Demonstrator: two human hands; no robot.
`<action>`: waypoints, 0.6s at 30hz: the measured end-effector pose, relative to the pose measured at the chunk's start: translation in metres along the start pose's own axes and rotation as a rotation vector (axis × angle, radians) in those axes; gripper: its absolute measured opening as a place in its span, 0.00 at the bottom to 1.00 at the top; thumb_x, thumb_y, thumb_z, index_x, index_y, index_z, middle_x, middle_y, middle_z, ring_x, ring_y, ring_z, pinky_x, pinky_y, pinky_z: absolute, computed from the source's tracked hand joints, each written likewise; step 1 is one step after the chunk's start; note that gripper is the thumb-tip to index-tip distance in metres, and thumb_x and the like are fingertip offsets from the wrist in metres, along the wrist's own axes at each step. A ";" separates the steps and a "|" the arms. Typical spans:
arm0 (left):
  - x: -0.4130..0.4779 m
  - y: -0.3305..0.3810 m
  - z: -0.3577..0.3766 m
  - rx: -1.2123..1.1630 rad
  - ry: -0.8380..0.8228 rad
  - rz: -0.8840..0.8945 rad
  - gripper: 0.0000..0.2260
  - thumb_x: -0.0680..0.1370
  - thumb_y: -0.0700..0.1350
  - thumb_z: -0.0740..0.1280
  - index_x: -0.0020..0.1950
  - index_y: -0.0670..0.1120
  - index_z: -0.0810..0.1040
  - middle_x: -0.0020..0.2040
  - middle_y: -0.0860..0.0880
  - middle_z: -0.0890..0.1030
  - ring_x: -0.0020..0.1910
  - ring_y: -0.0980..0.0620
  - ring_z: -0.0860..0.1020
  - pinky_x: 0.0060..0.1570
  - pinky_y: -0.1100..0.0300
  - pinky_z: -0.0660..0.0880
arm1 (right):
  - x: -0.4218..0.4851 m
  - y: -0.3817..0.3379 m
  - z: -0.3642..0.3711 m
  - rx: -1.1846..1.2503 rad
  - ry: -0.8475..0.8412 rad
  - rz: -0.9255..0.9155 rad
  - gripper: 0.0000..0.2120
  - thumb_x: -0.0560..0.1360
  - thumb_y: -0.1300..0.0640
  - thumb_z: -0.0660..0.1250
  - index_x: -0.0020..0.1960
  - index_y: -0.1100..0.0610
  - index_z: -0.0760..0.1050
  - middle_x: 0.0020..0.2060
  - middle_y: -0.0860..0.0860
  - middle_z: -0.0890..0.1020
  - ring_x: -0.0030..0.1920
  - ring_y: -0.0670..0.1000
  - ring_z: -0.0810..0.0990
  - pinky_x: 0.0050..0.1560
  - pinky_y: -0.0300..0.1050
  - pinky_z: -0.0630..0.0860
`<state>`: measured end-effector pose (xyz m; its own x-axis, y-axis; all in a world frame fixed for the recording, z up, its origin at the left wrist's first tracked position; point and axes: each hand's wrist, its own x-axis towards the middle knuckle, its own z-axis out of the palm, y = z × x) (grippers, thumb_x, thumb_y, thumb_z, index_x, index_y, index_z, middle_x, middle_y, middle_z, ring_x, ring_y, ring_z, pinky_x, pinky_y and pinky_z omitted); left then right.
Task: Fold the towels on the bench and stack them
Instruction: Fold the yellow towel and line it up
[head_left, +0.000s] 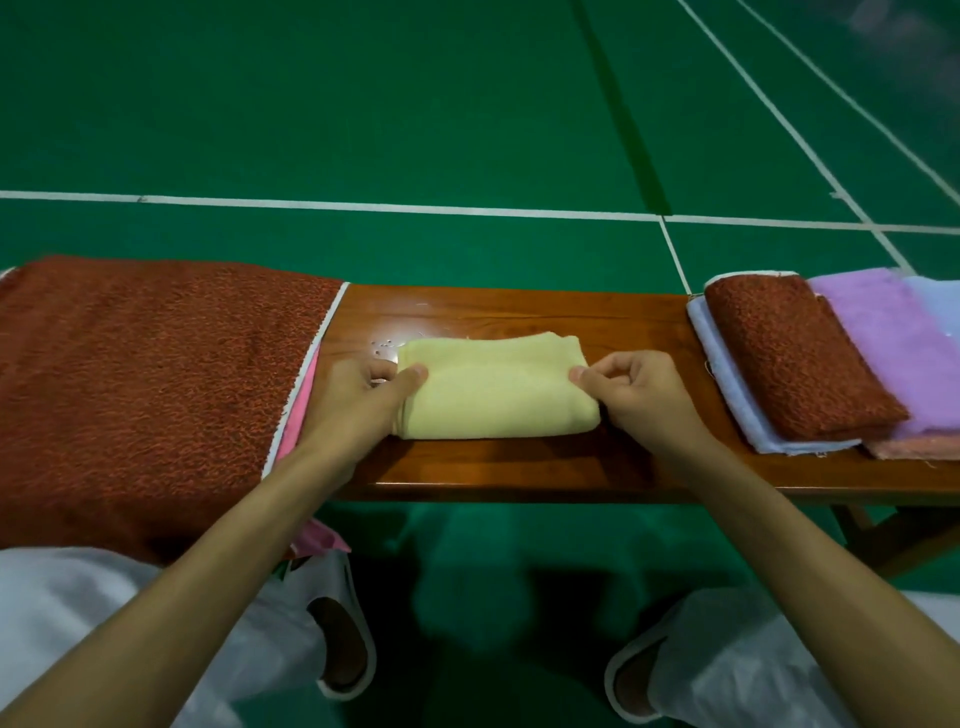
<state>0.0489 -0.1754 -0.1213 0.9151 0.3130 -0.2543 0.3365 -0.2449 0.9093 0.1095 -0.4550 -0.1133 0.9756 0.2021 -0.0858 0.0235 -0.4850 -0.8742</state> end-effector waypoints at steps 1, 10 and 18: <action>0.000 0.001 0.001 0.006 0.020 -0.023 0.13 0.79 0.54 0.72 0.44 0.45 0.86 0.44 0.44 0.85 0.45 0.42 0.83 0.42 0.48 0.77 | 0.001 0.001 0.003 -0.017 0.040 0.001 0.13 0.79 0.51 0.72 0.41 0.59 0.82 0.30 0.51 0.82 0.29 0.46 0.77 0.29 0.44 0.74; -0.035 0.015 0.006 0.487 0.433 0.367 0.14 0.79 0.56 0.69 0.56 0.46 0.77 0.53 0.51 0.79 0.50 0.50 0.77 0.43 0.55 0.70 | -0.020 -0.005 0.013 -0.150 0.387 -0.027 0.16 0.77 0.42 0.71 0.54 0.53 0.76 0.44 0.47 0.83 0.42 0.48 0.81 0.47 0.57 0.81; -0.052 0.000 0.040 1.034 -0.010 0.803 0.28 0.87 0.57 0.48 0.85 0.48 0.53 0.85 0.47 0.53 0.84 0.46 0.47 0.81 0.44 0.52 | -0.044 -0.011 0.029 -0.683 0.207 -0.706 0.29 0.80 0.45 0.65 0.77 0.58 0.69 0.78 0.57 0.67 0.78 0.58 0.64 0.72 0.59 0.66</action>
<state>0.0100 -0.2287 -0.1208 0.9391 -0.2550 0.2302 -0.2906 -0.9470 0.1366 0.0604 -0.4336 -0.1136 0.7071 0.5116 0.4880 0.6686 -0.7084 -0.2260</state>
